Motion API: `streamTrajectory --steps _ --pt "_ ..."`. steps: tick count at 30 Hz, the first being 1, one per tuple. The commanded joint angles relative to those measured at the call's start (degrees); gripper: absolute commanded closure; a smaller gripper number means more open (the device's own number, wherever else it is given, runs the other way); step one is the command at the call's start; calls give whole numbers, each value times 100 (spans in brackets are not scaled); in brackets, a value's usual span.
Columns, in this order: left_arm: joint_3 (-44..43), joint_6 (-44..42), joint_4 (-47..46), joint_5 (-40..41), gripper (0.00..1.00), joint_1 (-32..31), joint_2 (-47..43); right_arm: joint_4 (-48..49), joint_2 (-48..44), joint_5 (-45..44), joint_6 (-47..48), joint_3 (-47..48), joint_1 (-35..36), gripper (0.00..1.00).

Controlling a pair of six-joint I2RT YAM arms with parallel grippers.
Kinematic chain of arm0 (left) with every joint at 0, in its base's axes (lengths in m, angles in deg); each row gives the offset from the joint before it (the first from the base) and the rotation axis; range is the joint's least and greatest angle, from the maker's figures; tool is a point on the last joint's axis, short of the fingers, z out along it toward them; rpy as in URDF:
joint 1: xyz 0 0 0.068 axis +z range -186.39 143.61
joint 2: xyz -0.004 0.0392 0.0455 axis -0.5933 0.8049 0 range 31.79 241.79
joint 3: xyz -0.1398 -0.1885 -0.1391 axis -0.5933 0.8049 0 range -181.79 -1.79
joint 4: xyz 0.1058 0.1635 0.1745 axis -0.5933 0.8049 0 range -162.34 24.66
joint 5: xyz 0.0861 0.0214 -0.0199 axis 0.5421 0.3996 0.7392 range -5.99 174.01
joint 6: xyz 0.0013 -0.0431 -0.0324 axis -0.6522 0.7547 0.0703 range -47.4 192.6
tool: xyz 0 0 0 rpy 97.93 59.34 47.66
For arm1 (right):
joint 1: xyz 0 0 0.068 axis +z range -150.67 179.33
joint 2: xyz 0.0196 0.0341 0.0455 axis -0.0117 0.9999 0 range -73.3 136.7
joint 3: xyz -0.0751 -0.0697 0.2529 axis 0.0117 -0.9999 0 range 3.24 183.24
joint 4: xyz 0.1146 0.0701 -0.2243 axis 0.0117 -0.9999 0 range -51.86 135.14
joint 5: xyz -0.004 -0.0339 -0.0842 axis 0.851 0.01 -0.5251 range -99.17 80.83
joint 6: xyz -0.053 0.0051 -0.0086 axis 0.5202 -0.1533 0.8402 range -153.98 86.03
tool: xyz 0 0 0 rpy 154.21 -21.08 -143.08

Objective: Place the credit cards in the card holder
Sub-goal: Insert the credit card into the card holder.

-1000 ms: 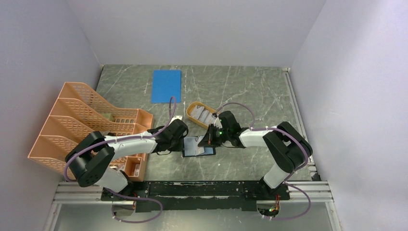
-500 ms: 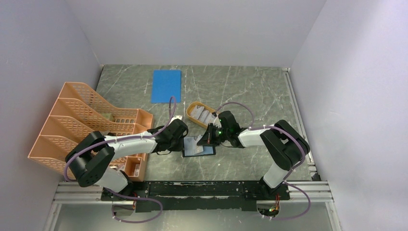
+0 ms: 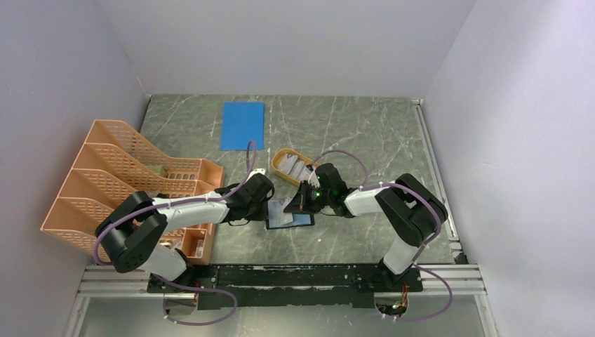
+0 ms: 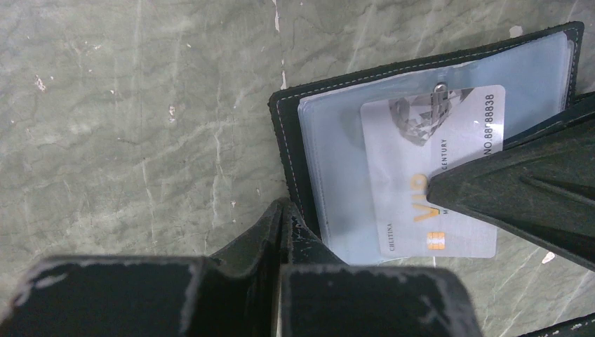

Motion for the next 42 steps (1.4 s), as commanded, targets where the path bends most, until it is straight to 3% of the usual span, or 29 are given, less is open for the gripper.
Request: streamTrajectory --steps 1,7,11,31,42 --pt "172 -26 -139 -195 95 24 127 -179 59 -134 85 -121 126 96" --pt "200 -4 -138 -179 95 25 57 -697 -222 -415 76 -49 124 68" --pt "209 -9 -122 -169 95 27 20 -1157 -452 -646 156 87 120 58" --pt "294 -90 -585 -624 95 19 107 -1839 -74 -794 446 789 613 57" --pt "297 -48 -450 -455 95 18 13 -3503 -170 -2348 995 1572 944 53"
